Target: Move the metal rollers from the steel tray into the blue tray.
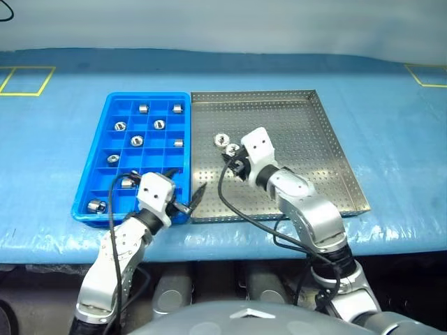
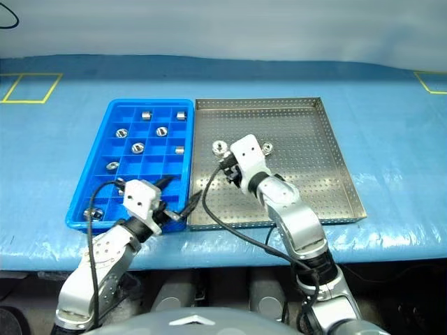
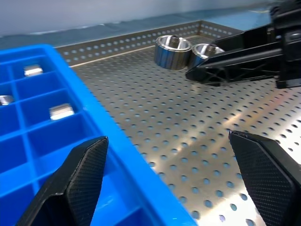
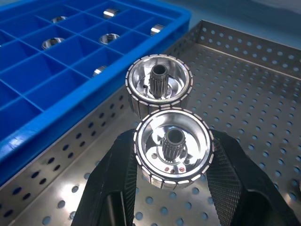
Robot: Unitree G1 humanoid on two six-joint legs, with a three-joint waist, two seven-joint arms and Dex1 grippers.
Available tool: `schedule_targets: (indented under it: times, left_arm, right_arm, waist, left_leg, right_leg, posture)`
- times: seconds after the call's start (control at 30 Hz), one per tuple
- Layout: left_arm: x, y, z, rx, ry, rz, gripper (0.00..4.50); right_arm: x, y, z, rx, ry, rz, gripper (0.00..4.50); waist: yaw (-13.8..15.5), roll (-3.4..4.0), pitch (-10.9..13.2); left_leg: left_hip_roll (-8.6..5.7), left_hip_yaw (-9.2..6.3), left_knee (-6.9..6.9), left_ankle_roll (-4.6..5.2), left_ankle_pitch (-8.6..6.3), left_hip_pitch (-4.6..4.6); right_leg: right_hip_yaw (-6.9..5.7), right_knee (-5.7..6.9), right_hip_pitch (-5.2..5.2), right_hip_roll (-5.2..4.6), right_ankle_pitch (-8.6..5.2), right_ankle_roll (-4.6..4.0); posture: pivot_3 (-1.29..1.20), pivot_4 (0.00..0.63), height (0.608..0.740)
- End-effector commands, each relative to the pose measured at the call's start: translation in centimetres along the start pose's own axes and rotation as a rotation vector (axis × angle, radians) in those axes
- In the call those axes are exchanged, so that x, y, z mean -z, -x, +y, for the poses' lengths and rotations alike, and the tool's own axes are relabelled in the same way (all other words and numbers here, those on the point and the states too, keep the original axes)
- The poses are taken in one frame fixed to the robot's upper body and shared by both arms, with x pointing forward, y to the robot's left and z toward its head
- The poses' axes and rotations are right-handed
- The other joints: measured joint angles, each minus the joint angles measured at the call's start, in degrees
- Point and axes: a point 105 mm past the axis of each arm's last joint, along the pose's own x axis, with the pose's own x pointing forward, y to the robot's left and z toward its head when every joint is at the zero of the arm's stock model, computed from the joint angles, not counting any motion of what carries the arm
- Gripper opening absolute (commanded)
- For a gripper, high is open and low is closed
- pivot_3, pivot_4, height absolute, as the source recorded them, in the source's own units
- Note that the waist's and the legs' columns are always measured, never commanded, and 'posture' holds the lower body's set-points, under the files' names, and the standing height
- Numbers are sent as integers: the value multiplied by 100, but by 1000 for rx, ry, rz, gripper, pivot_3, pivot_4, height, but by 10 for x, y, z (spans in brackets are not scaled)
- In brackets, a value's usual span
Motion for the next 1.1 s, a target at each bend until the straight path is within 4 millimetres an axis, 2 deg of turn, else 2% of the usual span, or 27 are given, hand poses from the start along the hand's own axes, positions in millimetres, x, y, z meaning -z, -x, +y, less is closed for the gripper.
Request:
schedule_targets:
  times: [0.03,0.13,0.23,0.4,0.57,0.63,0.83,1.1]
  left_arm:
    - [-29,5,12,-94,136,-148,4500]
    - [-37,5,17,-125,273,-207,4500]
    - [-44,4,15,-99,502,-277,4500]
    - [-45,-3,15,-73,829,-317,4500]
    - [-54,-13,0,44,1181,-363,4500]
    - [-48,-15,-2,49,1302,-344,4500]
    - [-37,-18,-7,66,1481,-296,4500]
    - [-34,-22,-18,122,1555,-267,4500]
  right_arm:
    - [-27,4,10,-52,28,-112,1707]
    - [-30,6,13,-71,33,-128,1707]
    - [-29,9,15,-82,29,-133,1707]
    - [-32,14,25,-139,8,-150,1707]
    - [-37,19,33,-193,-1,-171,1707]
    - [-38,20,35,-200,-1,-174,1707]
    - [-38,22,38,-217,-3,-175,1707]
    - [-40,28,50,-299,-1,-172,1707]
  waist:
    - [67,-1,-1]
    - [155,-3,0]
    - [156,-3,0]
    - [135,-3,0]
    - [88,-4,0]
    - [77,-4,0]
    - [67,-4,0]
    - [62,-4,0]
  left_leg:
    - [-1,0,0,0,0,0]
    - [-6,-4,4,1,-1,-2]
    - [-6,-4,7,1,-1,-2]
    - [-3,-8,9,1,0,-2]
    - [-3,-11,10,1,0,2]
    - [-5,-11,11,1,0,2]
    - [-6,-11,12,1,0,3]
    - [-9,-11,10,1,0,2]
  right_leg:
    - [0,-2,2,-2,1,1]
    - [-1,-11,8,-6,5,8]
    - [-2,-12,10,-5,6,10]
    - [-4,-11,12,1,6,9]
    - [-5,-9,16,3,6,8]
    - [-4,-10,18,2,6,8]
    - [-4,-10,19,2,6,7]
    - [-4,-15,19,2,6,6]
  posture:
    - [118,150,740]
    - [118,150,740]
    - [99,150,740]
    - [79,150,740]
    - [50,150,740]
    - [50,150,740]
    - [39,150,740]
    - [32,150,740]
